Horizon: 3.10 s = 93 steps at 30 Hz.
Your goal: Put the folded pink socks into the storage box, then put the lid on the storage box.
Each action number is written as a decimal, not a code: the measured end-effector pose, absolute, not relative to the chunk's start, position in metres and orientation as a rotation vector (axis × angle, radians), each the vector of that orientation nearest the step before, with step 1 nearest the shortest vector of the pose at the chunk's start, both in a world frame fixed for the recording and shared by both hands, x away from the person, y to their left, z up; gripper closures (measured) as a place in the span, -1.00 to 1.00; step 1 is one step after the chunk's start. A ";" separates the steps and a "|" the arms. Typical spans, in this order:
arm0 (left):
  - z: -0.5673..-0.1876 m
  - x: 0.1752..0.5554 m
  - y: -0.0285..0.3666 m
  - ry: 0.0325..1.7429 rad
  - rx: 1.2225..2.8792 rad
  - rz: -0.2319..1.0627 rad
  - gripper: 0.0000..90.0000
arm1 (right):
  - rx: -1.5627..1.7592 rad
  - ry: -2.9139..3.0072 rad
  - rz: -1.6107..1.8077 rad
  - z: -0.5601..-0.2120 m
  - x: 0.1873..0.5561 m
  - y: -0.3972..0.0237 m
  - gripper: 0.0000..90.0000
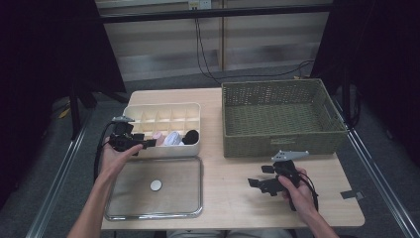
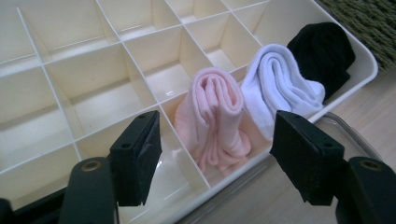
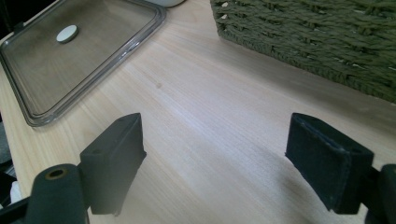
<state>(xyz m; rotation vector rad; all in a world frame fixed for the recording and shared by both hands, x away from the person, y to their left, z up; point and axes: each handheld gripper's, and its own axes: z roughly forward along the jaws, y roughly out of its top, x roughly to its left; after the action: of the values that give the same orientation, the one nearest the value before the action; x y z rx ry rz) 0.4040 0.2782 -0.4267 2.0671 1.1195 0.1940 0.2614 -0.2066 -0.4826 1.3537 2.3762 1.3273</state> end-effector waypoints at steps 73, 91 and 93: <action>-0.471 0.299 0.388 1.314 1.978 0.209 0.10 | 1.296 2.560 1.414 -0.485 0.306 -0.091 0.17; -0.490 0.306 0.393 1.352 2.007 0.179 0.16 | 1.344 2.597 1.404 -0.494 0.314 -0.070 0.19; -0.490 0.306 0.391 1.351 2.007 0.183 0.19 | 1.347 2.595 1.409 -0.495 0.314 -0.070 0.20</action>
<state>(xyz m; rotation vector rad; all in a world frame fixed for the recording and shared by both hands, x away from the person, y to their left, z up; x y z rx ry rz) 0.3063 0.3914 -0.4904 2.0066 1.3511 0.1832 0.3144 -0.0696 -0.4947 1.3471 2.5953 1.4093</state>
